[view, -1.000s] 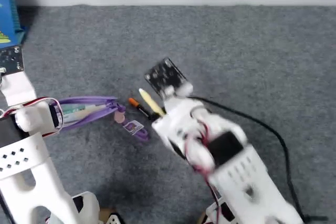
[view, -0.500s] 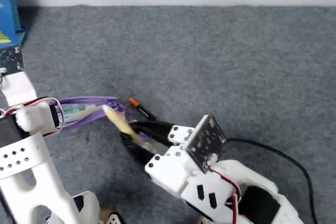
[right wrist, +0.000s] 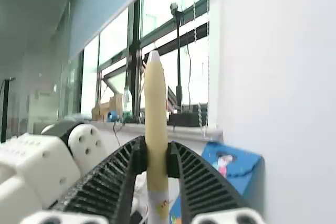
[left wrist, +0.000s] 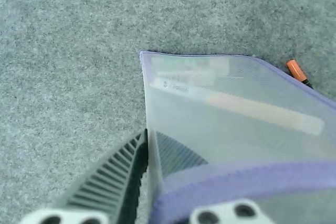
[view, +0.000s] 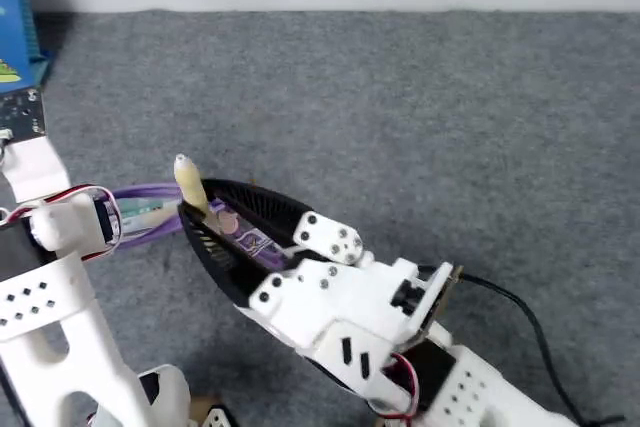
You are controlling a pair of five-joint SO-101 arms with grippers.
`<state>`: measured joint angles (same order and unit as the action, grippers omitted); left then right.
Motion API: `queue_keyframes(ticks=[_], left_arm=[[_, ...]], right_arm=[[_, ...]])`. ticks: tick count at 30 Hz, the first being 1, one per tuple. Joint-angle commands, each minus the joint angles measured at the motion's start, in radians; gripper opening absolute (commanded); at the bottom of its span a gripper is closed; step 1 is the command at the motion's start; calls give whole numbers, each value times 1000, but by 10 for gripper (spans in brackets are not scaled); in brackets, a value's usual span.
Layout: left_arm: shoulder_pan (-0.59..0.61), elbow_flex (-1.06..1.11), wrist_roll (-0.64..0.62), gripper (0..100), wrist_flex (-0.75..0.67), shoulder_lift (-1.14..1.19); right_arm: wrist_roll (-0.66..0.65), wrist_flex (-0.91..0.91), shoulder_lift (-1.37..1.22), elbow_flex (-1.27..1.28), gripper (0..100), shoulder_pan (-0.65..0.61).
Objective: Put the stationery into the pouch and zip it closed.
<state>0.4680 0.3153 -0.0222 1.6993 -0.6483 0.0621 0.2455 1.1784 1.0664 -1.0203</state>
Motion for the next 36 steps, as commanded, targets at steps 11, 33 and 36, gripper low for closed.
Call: queue_keyframes(ticks=[11,33,36], left_arm=[[-15,-5,-12,12,3,-8],[-11,-5,-11,12,3,-8],[-11,-5,-11,12,3,-8]], right_arm=[[-149,656,-470,-9,8,-7],[-215,654,-693,15,251,-12],[-213,549,-587,15,219,-5]])
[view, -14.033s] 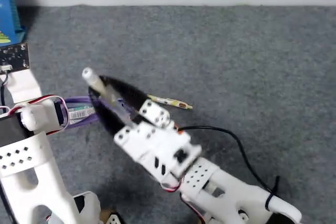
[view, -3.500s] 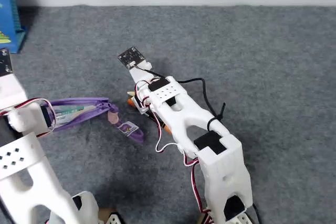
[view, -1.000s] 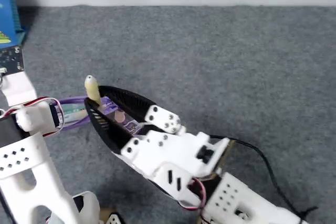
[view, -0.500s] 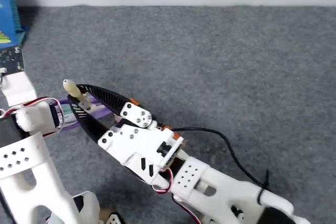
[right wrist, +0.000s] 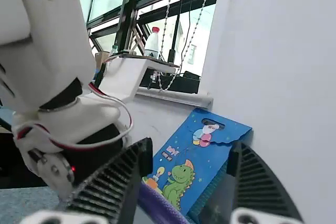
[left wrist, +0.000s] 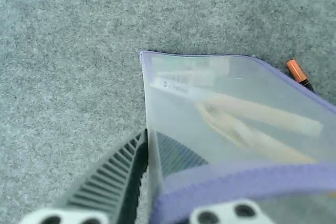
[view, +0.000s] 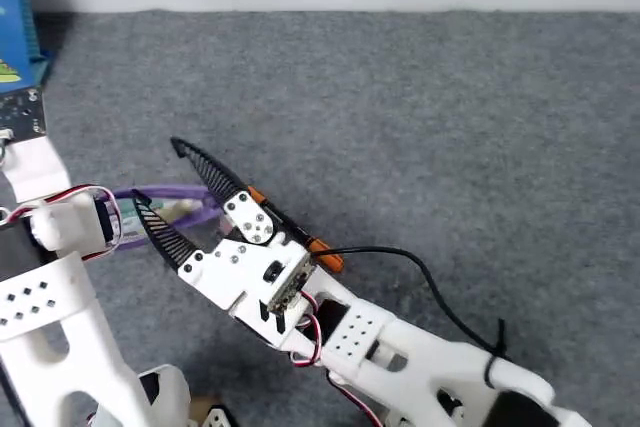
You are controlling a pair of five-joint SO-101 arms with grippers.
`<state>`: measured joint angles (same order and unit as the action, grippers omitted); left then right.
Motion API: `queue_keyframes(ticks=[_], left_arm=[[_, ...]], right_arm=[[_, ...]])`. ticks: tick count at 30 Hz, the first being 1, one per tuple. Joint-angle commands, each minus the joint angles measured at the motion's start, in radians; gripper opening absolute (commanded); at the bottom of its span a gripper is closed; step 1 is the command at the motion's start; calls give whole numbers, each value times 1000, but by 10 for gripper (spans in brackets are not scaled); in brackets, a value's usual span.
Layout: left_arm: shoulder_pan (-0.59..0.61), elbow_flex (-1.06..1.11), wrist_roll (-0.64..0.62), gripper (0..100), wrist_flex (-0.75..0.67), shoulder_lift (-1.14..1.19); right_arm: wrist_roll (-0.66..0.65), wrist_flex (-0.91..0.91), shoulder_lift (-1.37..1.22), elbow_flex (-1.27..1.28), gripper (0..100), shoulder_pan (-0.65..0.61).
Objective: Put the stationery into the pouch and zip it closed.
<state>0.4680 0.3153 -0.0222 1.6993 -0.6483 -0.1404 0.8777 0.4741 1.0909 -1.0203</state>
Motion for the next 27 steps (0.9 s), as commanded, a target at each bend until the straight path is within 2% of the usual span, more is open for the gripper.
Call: queue_keyframes(ticks=[1,5,11,16,21,27], left_arm=[[-11,-5,-11,12,3,-8],[-9,-5,-11,12,3,-8],[-9,-5,-11,12,9,-8],[-9,-5,-11,12,25,-8],[-9,-5,-11,12,23,-8],[-9,-5,-11,12,23,-8]], right_arm=[[-11,-127,159,-9,206,-5],[29,-363,338,-8,177,41],[265,-906,602,-9,180,251],[307,-1241,662,-9,177,354],[298,-1415,595,-5,177,398],[255,-1491,386,-3,177,430]])
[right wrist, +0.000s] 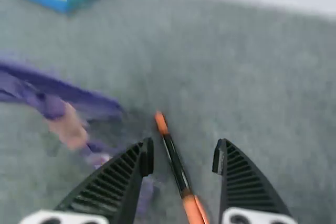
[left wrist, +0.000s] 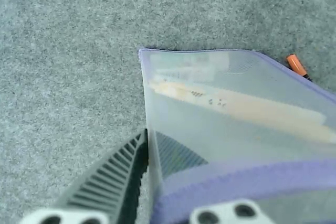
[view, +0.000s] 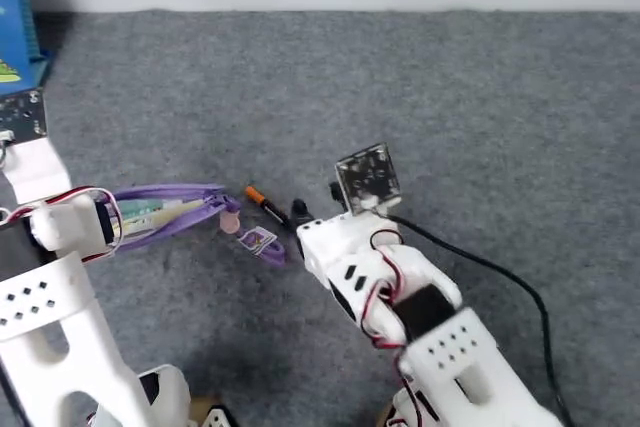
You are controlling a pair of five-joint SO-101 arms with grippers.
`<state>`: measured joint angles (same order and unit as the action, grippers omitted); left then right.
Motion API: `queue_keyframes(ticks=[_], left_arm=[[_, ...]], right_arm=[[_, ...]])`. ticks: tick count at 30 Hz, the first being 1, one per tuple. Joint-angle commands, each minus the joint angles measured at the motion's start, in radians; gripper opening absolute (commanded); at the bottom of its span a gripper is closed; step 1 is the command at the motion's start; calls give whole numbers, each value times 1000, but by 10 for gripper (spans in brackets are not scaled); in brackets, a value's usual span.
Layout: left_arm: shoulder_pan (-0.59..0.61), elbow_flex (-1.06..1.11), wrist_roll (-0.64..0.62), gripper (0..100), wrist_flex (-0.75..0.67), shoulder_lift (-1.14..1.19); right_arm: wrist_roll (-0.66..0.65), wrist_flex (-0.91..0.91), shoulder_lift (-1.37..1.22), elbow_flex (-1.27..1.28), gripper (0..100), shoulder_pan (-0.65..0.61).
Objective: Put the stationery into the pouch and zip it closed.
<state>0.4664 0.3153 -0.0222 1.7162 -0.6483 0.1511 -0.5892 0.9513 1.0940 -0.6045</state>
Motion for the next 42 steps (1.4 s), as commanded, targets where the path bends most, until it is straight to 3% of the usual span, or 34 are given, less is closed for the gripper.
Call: queue_keyframes(ticks=[1,5,13,22,27,35,40,42], left_arm=[[-8,-5,-11,12,8,-8],[-8,19,-11,12,5,-8],[-8,30,-11,12,2,-8],[-8,30,-11,12,3,-8],[-8,30,-11,12,2,-8],[-8,31,-11,12,3,-8],[-8,31,-11,12,5,-8],[-8,31,-11,12,5,-8]], right_arm=[[-49,-24,-136,-6,177,15],[-60,-12,-311,-15,177,16],[-103,182,-639,-132,177,8],[-114,188,-924,-451,177,-4],[-219,193,-1059,-548,177,-47],[-222,188,-1250,-724,173,-68],[-224,133,-1308,-781,0,-54],[-224,88,-1285,-783,35,-41]])
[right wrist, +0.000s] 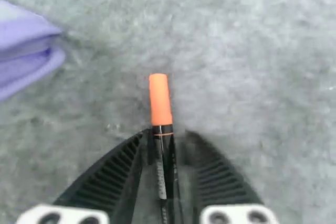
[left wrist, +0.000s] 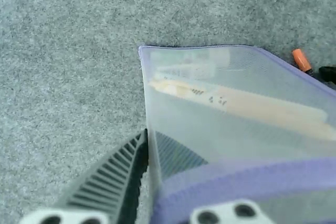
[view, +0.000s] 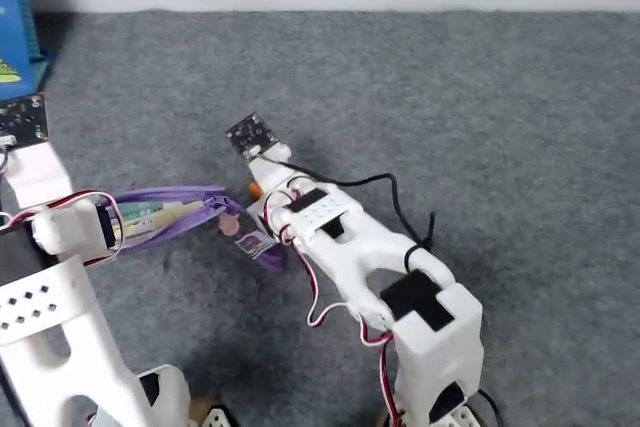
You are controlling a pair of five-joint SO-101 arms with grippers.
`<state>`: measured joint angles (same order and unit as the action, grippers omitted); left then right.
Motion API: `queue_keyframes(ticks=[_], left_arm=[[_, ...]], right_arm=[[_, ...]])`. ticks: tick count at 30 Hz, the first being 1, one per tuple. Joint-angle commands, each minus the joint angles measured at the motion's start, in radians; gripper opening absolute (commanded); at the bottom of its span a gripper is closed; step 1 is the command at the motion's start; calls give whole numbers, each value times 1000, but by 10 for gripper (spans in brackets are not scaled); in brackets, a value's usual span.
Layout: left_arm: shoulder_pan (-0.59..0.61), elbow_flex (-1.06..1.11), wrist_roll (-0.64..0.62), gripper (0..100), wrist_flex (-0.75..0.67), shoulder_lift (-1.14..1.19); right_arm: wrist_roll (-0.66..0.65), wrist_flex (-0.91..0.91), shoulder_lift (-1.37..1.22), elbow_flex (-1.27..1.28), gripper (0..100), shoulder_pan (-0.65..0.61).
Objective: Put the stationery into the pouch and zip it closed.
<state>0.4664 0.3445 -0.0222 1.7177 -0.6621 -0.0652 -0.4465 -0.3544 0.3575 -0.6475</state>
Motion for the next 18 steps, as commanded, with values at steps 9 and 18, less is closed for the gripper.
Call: queue_keyframes(ticks=[9,18], left_arm=[[-11,2,-11,12,2,6],[-8,2,-11,12,6,6]], right_arm=[[-6,-346,335,-43,7,65],[-60,-644,509,-41,7,82]])
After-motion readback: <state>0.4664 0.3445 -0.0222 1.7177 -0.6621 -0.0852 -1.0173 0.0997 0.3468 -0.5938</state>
